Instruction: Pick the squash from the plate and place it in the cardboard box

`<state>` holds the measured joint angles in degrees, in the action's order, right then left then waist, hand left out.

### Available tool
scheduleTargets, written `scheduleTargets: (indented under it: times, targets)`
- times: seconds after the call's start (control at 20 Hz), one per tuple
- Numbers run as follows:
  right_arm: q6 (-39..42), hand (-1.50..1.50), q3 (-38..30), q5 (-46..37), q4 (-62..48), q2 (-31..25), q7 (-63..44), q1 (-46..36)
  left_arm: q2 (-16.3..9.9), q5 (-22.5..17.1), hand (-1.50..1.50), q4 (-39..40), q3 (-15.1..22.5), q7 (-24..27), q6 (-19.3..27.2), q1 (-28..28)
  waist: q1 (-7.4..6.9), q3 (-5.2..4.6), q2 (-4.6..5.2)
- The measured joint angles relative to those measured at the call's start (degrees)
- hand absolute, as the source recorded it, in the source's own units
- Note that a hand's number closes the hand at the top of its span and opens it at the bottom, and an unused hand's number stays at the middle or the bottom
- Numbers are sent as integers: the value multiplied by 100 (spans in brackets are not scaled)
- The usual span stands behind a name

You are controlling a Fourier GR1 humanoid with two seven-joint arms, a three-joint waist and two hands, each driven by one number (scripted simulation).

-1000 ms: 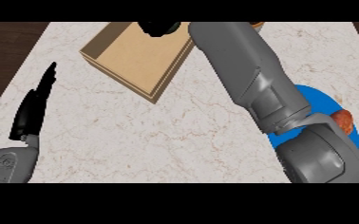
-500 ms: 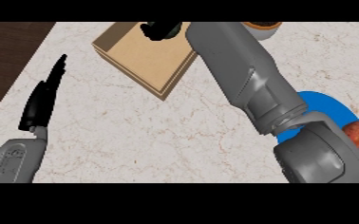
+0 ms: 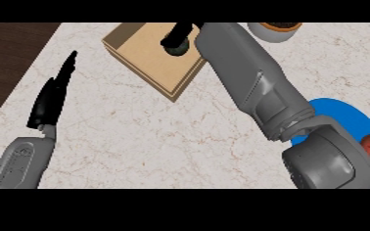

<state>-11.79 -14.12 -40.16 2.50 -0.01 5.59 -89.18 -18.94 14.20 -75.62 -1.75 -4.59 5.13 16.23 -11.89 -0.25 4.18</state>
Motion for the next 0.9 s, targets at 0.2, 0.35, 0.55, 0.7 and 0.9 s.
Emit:
scheduleTargets:
  times: [0.2, 0.35, 0.55, 0.7, 0.9]
  targets:
    - [-64, -150, -103, 119, 40, 1, 150, 81, 6, -2, 0, 9, -1, 14, -8, 11, -31, 5, 20]
    - [-195, -150, -233, 265, 157, 0, 367, 99, 34, 17, 0, 7, 12, 31, 20, 9, -35, 10, 11]
    - [-423, -150, -523, 576, 359, 1, 682, 143, 49, 23, 0, 74, -7, 9, 41, 60, 37, 14, 9]
    - [-581, -150, -805, 863, 506, -1, 885, 215, -2, 7, 0, 99, -59, 48, 28, 27, 89, 17, -7]
    - [-537, -150, -1110, 1171, 646, -67, 1185, 328, -16, -3, 0, 95, -111, 63, 57, -86, 206, 20, -43]
